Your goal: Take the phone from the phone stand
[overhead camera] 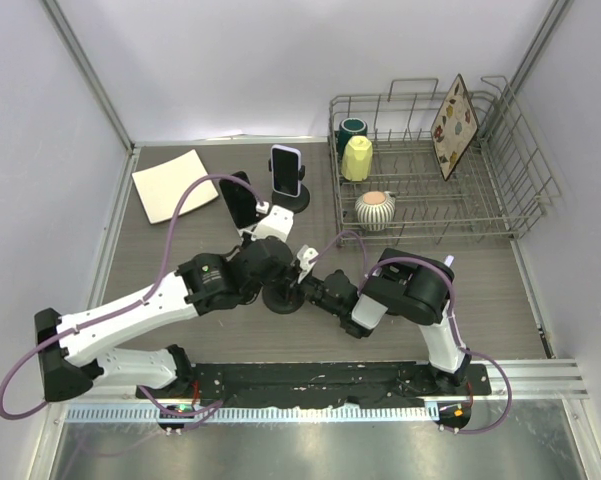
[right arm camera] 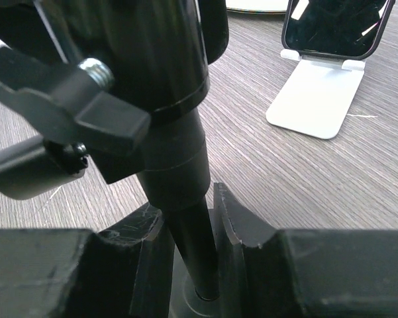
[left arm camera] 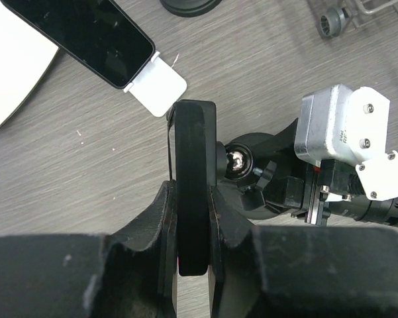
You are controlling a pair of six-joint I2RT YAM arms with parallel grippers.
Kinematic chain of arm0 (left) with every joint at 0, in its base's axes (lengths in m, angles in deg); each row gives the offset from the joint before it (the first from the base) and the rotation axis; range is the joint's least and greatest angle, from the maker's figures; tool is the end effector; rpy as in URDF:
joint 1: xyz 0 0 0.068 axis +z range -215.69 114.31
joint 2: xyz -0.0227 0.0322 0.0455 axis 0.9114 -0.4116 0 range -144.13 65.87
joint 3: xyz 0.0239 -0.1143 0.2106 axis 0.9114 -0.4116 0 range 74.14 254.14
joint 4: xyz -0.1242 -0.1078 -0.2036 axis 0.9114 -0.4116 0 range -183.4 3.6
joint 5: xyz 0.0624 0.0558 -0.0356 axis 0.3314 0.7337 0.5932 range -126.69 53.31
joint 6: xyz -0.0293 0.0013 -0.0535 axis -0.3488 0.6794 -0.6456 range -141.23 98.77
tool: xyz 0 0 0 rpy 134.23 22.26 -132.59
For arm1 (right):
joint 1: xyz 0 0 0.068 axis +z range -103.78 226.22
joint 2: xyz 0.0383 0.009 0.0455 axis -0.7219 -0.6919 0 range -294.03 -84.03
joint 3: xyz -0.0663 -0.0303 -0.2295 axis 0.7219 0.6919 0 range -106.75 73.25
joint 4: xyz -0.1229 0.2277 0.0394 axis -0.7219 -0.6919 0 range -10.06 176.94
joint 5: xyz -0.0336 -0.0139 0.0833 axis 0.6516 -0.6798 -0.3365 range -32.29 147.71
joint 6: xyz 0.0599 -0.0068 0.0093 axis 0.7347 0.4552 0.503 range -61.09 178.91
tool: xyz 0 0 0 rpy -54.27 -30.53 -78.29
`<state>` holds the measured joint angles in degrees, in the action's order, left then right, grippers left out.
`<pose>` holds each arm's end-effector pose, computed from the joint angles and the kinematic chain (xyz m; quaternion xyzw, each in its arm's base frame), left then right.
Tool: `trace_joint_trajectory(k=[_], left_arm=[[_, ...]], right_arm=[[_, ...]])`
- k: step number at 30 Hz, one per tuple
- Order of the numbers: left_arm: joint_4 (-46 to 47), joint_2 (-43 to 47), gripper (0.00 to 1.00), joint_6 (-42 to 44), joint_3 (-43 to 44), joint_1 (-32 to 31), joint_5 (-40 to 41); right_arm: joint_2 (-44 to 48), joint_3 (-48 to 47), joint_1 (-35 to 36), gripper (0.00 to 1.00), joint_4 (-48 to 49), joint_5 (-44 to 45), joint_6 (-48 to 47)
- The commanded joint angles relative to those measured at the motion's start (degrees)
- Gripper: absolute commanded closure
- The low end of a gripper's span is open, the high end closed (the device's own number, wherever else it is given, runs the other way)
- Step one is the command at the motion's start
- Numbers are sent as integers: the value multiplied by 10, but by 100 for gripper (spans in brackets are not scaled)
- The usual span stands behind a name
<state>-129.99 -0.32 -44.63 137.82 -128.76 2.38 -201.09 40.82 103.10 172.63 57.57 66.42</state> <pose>0.1391 -0.2103 0.2949 0.1790 0.8647 -0.0153 0.4691 0.1787 0.2741 0.0825 -0.2934 0.6362 0.3810 0.6034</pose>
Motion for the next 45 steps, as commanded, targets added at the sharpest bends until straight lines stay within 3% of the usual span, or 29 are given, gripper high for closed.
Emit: trace_joint_trajectory(k=[1, 6, 13, 19, 29, 45], left_arm=[[-126, -26, 100, -94, 21, -61, -117], [-224, -53, 100, -180, 65, -72, 8], [-304, -68, 100, -297, 101, -74, 62], [-345, -44, 100, -346, 110, -72, 143], [-331, -61, 100, -306, 131, -24, 175], [-272, -8, 100, -188, 131, 122, 206]], right_arm=[[-27, 10, -45, 99, 23, 218, 72], [-27, 18, -45, 99, 18, 256, 80], [-30, 25, -42, 99, 17, 295, 88], [-27, 36, -43, 99, 22, 313, 95], [-22, 43, -36, 99, 29, 321, 84], [-28, 46, -27, 99, 31, 342, 79]])
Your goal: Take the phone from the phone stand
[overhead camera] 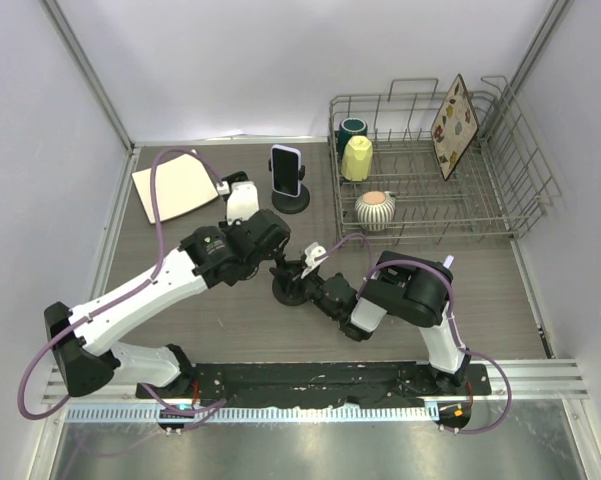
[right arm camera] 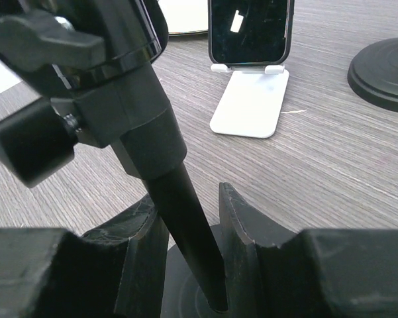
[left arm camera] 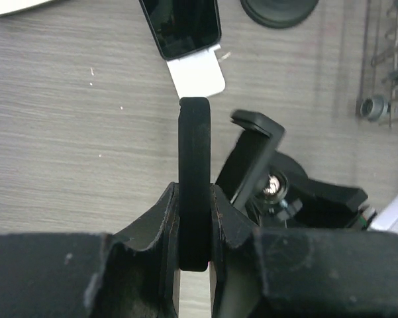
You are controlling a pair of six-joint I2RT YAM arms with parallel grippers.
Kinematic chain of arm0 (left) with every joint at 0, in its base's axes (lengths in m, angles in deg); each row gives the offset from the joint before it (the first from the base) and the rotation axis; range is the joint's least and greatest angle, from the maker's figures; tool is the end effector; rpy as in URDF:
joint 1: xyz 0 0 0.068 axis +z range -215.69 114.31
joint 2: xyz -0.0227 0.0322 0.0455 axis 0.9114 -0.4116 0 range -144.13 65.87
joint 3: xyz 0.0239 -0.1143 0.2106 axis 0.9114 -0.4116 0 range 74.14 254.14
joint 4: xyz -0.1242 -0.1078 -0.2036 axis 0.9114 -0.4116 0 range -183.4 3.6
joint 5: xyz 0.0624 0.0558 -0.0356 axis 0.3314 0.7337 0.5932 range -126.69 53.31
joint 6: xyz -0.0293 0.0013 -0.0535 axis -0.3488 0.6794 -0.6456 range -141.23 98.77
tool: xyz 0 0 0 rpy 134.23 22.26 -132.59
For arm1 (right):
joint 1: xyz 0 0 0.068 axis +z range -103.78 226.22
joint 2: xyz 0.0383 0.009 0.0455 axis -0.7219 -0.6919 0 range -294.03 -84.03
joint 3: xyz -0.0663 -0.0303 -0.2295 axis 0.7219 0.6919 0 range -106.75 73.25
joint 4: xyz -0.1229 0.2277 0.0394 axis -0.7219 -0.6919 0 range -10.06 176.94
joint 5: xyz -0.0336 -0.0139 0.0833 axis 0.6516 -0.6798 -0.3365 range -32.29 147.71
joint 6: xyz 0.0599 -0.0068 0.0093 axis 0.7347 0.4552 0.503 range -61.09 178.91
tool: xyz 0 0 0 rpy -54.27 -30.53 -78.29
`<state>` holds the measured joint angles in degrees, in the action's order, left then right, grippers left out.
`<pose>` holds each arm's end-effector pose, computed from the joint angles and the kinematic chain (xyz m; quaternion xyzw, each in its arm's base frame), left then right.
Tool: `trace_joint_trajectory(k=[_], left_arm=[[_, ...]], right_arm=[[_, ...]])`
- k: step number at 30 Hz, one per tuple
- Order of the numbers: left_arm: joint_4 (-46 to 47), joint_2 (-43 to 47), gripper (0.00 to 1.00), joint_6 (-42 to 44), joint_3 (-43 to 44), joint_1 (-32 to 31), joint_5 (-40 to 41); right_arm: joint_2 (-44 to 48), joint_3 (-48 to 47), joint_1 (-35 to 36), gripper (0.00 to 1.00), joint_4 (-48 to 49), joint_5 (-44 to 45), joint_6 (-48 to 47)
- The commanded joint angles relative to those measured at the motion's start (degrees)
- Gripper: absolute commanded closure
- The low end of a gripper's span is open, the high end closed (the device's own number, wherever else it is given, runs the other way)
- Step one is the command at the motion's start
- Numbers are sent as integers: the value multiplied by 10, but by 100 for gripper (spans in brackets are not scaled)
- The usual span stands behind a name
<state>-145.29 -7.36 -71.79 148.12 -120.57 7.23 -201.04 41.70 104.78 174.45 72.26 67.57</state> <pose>0.1722 -0.1898 0.3068 -0.0690 0.8951 0.0153 0.4403 0.1777 0.2688 0.0835 -0.2080 0.6629 0.3219 0.6431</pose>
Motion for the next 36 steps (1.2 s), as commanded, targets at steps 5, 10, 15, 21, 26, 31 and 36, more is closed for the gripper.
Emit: trace_joint_trajectory(k=[5, 10, 15, 21, 26, 31, 36], left_arm=[[-103, 54, 100, 108, 36, 62, 168], [-55, 72, 100, 144, 31, 66, 150], [31, 99, 100, 179, 11, 78, 113], [23, 97, 100, 190, -6, 140, 58], [-18, 68, 100, 187, -45, 221, 15], [-19, 46, 100, 202, -96, 288, 5], [-1, -5, 100, 222, -128, 365, 1]], right_arm=[[-31, 39, -43, 99, 14, 199, 68], [-41, 36, -43, 99, 30, 177, 63], [-50, 37, -43, 99, 57, 143, 50], [-46, 38, -43, 99, 63, 128, 43], [-45, 38, -43, 99, 65, 123, 41], [-42, 39, -42, 99, 67, 120, 37], [-38, 40, -43, 99, 69, 119, 33]])
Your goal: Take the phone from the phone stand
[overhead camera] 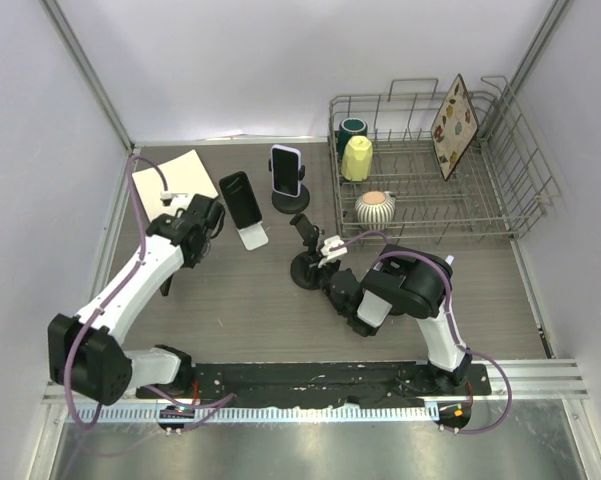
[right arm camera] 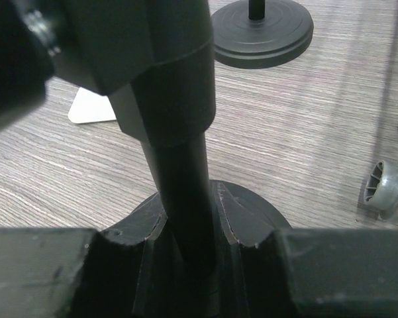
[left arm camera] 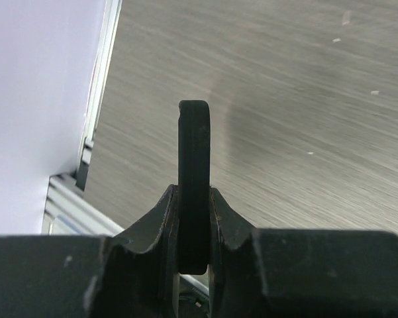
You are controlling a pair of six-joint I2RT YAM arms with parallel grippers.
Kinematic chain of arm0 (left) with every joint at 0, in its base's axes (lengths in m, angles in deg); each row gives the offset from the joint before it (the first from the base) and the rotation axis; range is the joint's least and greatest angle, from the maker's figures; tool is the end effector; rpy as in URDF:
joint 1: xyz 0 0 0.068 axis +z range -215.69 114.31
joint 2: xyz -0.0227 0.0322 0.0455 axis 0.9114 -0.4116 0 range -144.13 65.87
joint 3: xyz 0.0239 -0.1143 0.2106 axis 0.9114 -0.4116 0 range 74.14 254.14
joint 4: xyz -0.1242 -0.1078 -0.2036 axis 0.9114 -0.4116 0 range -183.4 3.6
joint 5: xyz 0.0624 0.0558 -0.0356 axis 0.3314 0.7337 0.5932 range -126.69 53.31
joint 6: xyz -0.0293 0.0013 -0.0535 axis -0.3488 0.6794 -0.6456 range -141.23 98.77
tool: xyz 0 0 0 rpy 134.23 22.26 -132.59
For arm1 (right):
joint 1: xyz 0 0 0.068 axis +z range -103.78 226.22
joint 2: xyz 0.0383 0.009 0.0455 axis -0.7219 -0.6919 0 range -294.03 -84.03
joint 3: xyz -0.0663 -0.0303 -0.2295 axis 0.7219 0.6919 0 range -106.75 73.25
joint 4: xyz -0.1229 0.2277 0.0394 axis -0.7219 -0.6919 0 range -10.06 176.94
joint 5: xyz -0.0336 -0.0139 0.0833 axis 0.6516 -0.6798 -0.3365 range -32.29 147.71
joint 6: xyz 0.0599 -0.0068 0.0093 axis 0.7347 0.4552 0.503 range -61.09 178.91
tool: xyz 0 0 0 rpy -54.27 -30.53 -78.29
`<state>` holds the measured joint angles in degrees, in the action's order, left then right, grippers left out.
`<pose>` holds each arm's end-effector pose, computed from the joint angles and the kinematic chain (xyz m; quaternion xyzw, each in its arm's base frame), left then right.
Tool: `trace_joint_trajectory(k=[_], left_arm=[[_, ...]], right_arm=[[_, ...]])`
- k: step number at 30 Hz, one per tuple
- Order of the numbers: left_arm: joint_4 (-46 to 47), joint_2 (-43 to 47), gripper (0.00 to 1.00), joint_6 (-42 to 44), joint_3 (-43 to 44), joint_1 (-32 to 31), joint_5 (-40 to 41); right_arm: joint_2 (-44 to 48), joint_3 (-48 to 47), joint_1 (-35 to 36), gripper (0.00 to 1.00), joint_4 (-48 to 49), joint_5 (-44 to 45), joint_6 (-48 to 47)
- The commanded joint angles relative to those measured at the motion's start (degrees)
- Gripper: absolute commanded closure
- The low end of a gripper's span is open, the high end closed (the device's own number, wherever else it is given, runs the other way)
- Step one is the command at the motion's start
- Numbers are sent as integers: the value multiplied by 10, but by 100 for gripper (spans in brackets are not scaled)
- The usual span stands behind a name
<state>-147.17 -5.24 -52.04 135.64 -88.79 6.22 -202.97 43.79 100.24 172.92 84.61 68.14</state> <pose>0.2268 -0.0629 0.2488 -0.1239 0.9108 0.2494 0.3047 0.1978 0.2374 0.0636 -0.1226 0.7157 0.2052 0.6562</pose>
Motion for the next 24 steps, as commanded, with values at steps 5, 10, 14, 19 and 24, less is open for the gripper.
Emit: trace_joint_trajectory(k=[5, 10, 14, 19, 24], left_arm=[[41, -107, 100, 56, 2, 135, 60], [72, -178, 100, 69, 32, 209, 74], [82, -260, 100, 72, 62, 258, 90], [94, -323, 100, 77, 79, 263, 91], [94, -366, 88, 78, 86, 264, 62]], right_arm=[[-18, 21, 2, 99, 89, -7, 26], [-17, 22, 2, 99, 95, -6, 26], [-16, 23, 2, 99, 96, -6, 25], [-16, 22, 2, 99, 96, -9, 26], [-13, 24, 2, 99, 96, -10, 24]])
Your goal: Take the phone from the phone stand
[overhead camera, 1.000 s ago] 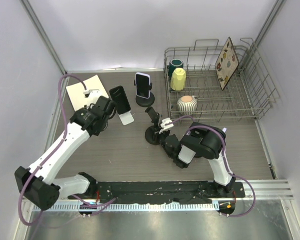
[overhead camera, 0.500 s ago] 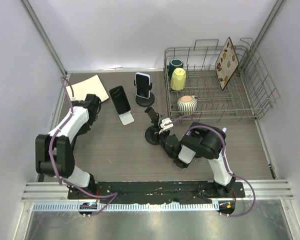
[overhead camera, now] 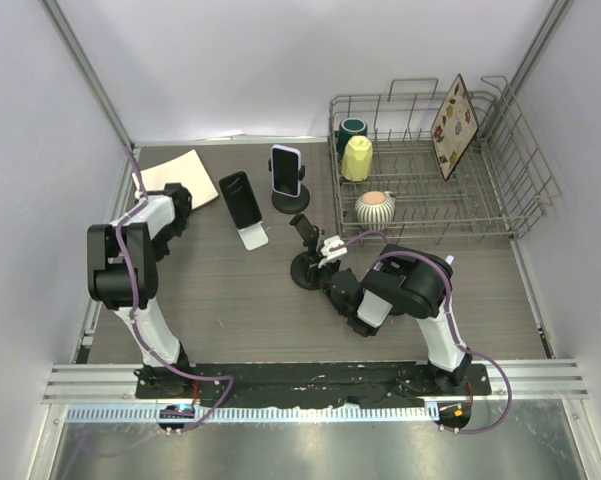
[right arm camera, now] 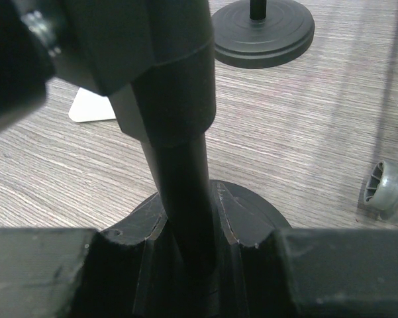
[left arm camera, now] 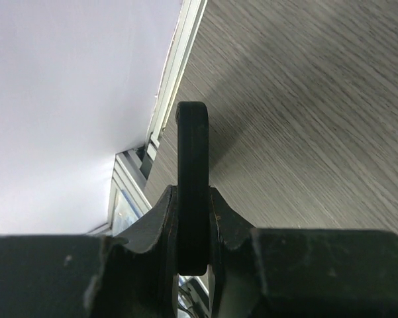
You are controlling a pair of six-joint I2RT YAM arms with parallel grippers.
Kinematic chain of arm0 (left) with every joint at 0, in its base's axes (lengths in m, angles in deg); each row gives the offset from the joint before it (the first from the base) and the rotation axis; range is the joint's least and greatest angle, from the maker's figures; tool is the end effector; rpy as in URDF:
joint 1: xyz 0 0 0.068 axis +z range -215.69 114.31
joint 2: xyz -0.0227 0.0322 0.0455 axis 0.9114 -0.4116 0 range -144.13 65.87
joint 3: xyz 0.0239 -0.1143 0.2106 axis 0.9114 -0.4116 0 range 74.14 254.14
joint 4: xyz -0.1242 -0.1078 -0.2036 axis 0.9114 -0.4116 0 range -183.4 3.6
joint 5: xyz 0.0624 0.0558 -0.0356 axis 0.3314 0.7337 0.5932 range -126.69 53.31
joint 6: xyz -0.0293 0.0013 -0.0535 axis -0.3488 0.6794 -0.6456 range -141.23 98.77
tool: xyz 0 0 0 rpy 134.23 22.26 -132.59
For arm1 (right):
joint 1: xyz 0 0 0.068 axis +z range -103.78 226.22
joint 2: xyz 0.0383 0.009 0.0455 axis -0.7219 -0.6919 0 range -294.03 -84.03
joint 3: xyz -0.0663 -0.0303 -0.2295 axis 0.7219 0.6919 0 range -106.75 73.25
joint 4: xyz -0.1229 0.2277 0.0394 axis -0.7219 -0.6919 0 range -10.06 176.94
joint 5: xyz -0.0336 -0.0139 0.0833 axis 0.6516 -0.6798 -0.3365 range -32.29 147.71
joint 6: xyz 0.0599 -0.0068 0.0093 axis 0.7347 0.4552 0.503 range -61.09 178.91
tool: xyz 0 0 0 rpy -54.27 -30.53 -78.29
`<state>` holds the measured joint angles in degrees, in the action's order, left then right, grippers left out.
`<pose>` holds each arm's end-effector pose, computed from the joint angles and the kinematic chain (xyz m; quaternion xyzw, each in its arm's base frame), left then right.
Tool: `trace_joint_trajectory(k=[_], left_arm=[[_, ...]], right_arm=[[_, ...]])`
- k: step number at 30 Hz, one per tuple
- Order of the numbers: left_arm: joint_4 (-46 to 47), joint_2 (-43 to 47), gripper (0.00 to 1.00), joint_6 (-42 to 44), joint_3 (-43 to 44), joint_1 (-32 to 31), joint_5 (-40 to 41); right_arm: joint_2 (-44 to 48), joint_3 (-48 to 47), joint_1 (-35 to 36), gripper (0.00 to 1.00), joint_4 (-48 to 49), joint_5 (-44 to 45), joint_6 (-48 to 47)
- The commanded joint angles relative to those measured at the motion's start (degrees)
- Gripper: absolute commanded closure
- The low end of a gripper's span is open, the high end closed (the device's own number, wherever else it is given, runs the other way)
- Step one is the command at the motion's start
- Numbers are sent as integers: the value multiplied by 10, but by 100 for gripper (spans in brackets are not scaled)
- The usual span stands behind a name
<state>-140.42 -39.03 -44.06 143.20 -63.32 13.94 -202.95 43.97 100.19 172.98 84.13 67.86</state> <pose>0.3118 0.0483 0.1385 -0.1977 0.8821 0.4206 0.0770 0.1974 0.2369 0.0633 -0.1272 0.7155 0.2057 0.6554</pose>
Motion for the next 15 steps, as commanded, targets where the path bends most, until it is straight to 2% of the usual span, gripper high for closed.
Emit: trace_joint_trajectory(k=[1, 2, 4, 11, 15], left_arm=[[27, -32, 84, -2, 12, 11, -17], [26, -36, 78, -2, 13, 11, -19], [21, -38, 75, -5, 16, 11, -34], [24, -15, 38, -10, 12, 4, -75], [26, -2, 32, -11, 9, 1, -89]], right_arm=[[-13, 22, 3, 99, 95, -5, 27], [-14, 22, 3, 99, 96, -6, 27], [-13, 22, 3, 99, 95, -7, 27], [-15, 21, 3, 99, 95, -9, 27], [-16, 22, 3, 99, 95, -9, 27]])
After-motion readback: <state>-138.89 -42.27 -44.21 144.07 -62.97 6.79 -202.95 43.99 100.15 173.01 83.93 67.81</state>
